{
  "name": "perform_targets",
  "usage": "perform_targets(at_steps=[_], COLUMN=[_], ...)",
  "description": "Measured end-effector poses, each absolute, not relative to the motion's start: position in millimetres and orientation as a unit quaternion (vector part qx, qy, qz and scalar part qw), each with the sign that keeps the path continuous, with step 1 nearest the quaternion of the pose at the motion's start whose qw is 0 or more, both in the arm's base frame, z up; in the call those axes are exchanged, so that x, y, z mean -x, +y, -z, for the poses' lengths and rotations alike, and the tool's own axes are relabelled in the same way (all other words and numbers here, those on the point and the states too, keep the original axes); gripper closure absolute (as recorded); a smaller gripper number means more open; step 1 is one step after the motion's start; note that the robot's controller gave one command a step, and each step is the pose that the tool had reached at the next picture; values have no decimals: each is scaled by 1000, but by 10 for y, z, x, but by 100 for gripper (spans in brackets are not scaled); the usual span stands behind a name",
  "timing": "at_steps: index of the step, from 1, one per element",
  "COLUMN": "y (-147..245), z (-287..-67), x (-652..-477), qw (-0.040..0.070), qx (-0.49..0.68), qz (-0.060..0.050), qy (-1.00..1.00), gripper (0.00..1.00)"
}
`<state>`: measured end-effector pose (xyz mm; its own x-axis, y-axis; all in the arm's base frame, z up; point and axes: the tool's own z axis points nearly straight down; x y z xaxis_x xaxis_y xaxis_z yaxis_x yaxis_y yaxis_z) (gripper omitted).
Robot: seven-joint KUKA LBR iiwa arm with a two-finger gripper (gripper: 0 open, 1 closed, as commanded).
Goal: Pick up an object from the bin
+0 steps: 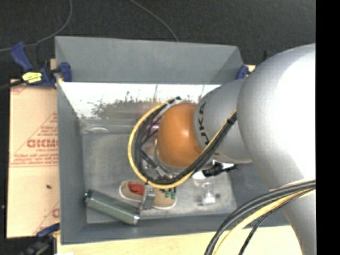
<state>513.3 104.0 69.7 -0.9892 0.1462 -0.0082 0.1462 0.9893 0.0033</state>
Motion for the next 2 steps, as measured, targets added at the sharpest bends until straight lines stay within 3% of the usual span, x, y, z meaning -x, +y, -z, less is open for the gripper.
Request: perform_targets(at_steps=[1, 2], y=[1006, 1006], z=[-711, -712], x=[-5155, -5155], qw=[-2, -2], qx=[-321, -320], qz=[-3, -3], qy=[947, 947], gripper=[100, 100])
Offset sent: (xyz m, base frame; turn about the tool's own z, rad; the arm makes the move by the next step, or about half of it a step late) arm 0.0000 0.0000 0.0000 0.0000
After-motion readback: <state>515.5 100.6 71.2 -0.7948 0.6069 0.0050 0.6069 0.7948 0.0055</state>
